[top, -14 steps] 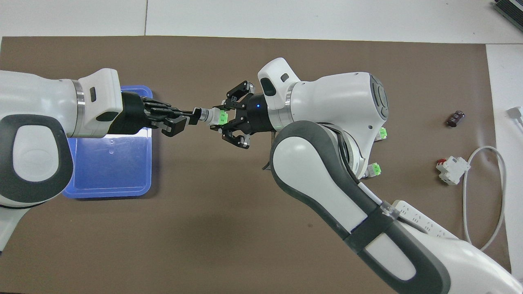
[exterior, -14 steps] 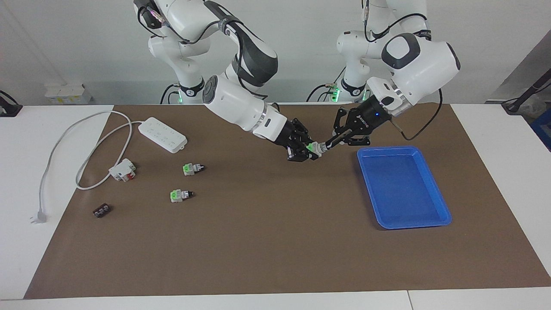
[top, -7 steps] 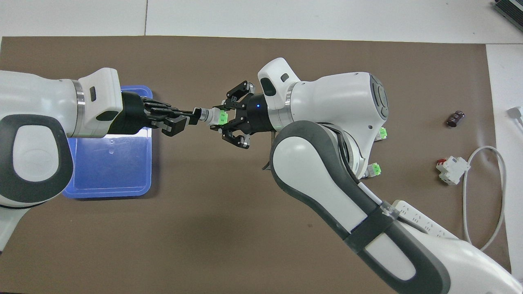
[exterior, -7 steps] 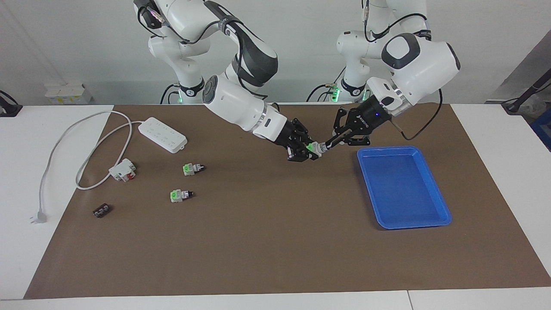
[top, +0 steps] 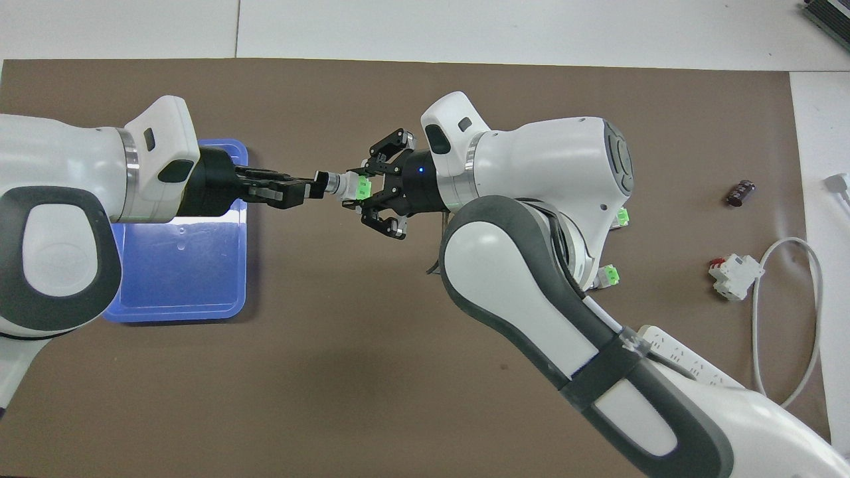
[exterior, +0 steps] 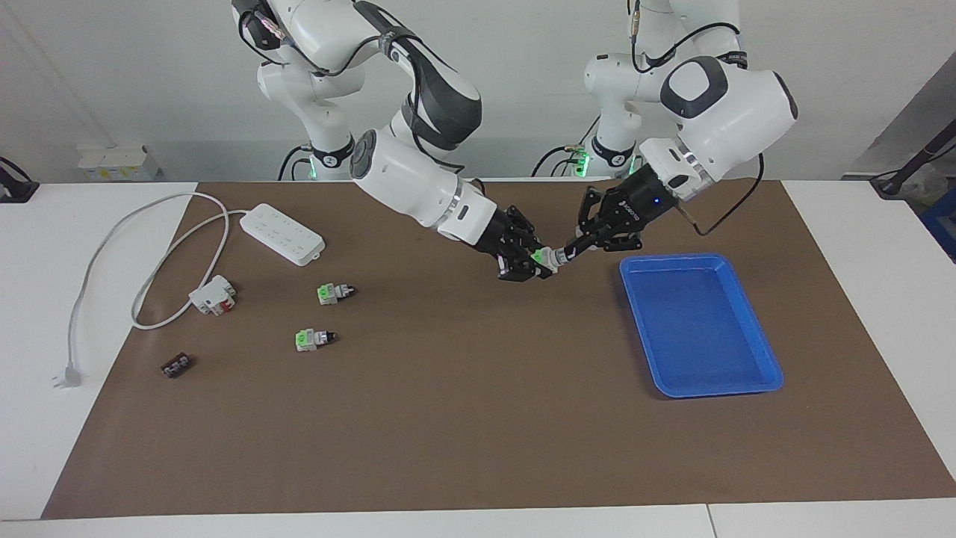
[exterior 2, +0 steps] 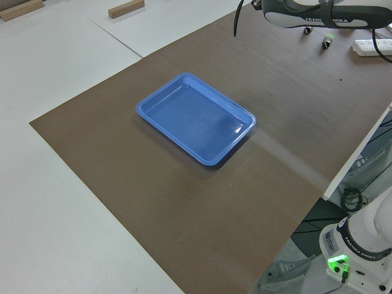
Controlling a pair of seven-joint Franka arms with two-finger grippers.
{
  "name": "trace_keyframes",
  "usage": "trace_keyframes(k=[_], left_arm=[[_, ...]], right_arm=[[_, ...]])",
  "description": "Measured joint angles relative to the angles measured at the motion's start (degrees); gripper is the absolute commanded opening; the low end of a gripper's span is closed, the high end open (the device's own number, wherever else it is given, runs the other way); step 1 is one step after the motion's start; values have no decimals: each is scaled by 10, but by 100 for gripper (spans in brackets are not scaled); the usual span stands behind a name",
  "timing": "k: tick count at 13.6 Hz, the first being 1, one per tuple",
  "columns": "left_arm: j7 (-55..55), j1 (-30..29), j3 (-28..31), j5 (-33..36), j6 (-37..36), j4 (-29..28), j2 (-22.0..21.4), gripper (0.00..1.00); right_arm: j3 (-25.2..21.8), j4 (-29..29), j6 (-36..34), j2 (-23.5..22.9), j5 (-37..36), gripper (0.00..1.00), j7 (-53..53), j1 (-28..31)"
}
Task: Turn and place switch with both arms
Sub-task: 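Close the left gripper on the switch's black base beside the right gripper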
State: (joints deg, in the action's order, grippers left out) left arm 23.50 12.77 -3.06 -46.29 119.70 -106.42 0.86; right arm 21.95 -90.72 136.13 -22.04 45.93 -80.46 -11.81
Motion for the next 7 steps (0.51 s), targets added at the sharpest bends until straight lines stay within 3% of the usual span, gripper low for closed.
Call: trace_keyframes(k=[7], left_arm=[[-175, 7, -2, 0, 20, 3, 0, 0]], right_arm=[[-1, 3, 3, 0, 0, 0, 0, 2]])
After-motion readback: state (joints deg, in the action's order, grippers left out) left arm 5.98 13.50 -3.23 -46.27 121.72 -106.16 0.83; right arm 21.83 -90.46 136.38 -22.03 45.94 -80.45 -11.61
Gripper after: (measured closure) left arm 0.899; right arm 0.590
